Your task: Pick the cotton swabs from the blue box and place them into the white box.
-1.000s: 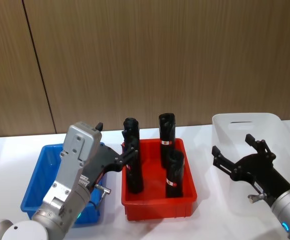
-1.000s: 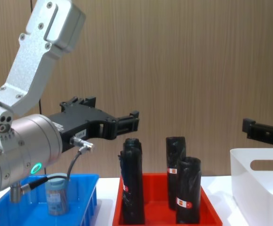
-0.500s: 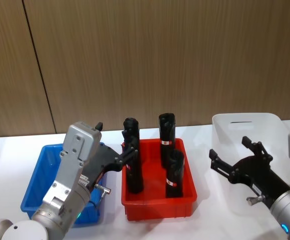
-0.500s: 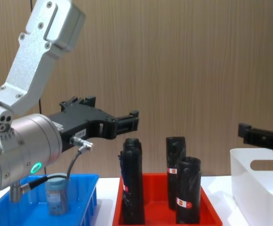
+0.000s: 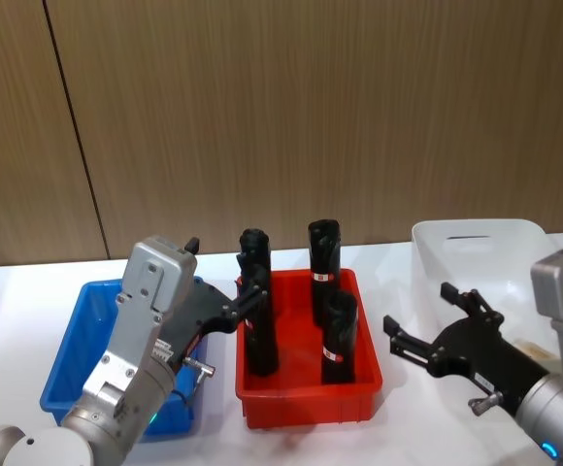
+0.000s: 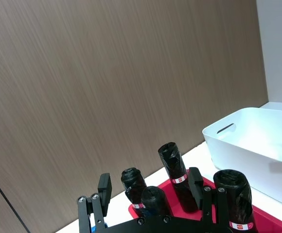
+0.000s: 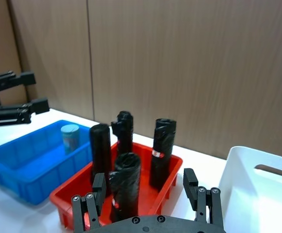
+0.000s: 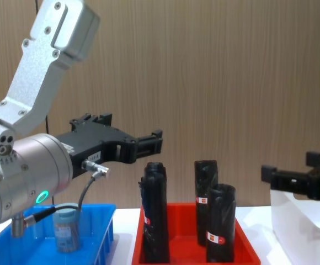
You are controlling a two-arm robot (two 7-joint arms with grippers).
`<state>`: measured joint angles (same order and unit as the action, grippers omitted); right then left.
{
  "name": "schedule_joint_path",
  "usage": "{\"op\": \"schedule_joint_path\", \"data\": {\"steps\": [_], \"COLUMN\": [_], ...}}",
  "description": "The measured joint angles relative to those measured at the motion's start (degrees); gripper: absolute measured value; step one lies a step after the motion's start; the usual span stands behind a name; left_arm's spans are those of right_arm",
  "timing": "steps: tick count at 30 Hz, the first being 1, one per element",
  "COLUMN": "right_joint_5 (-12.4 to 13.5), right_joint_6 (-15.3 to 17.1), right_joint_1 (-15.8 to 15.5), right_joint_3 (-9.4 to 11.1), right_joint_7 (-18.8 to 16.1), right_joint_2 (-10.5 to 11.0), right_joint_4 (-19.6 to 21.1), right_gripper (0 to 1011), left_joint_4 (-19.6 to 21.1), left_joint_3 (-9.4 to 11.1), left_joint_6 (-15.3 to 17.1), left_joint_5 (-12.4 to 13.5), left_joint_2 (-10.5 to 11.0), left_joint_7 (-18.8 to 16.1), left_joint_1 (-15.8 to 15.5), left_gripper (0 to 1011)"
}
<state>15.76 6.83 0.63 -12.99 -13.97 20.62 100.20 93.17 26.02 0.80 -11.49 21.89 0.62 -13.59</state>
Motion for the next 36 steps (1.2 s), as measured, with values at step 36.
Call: {"op": "schedule_joint_path", "data": {"steps": [36], "right_joint_5": [-4.7], "right_joint_6": [4.2], "right_joint_1": [12.7], "right_joint_3": [-2.9], "right_joint_7": [-11.0], "right_joint_2": [-6.0], "right_joint_4": [-17.6], "right_gripper": [1002], "left_joint_4": [0.0], "left_joint_3": [0.0], "left_joint_6": [0.0], "left_joint_5": [0.0], "left_joint_2": [0.0], "left_joint_7": [0.0], "left_joint_1": [0.0], "left_gripper": [1004]}}
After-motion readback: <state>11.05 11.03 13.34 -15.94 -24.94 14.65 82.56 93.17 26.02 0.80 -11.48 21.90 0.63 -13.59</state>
